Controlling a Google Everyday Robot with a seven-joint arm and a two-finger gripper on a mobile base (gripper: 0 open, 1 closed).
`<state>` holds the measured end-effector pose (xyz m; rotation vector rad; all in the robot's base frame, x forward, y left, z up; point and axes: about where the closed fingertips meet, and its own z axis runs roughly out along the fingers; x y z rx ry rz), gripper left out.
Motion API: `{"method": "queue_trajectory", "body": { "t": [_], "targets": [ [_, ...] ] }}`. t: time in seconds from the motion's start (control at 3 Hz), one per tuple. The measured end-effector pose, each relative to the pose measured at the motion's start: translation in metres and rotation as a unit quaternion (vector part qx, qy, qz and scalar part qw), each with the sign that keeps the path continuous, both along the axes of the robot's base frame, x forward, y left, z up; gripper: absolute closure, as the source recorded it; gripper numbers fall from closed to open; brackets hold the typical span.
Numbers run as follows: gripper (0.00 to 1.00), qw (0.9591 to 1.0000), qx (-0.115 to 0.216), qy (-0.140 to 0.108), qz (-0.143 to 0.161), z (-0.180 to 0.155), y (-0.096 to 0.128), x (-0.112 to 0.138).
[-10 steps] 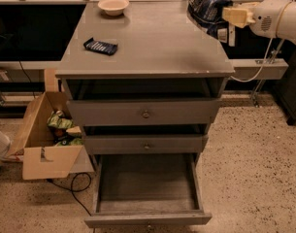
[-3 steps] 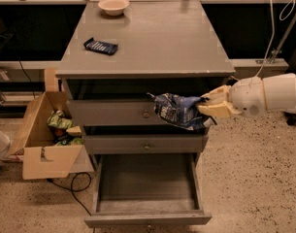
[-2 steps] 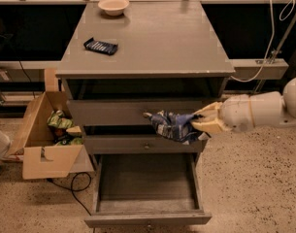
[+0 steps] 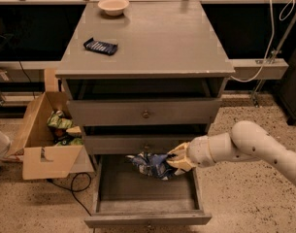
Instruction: Place blue chip bag into bottom drawer
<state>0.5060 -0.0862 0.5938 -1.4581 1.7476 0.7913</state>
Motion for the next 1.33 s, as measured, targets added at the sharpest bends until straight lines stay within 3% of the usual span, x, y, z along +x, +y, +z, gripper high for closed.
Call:
{"method": "queue_trajectory", "body": {
  "t": [0.33, 1.0, 1.33],
  "targets": [
    [1.0, 1.0, 0.0, 0.0, 0.0, 0.0, 0.0, 0.0],
    [1.0, 0.9996, -0.023, -0.002, -0.017, -0.126, 0.0, 0.015],
    [1.0, 0.9984, -0.038, 0.002, -0.042, -0.195, 0.008, 0.031]
  ]
}}
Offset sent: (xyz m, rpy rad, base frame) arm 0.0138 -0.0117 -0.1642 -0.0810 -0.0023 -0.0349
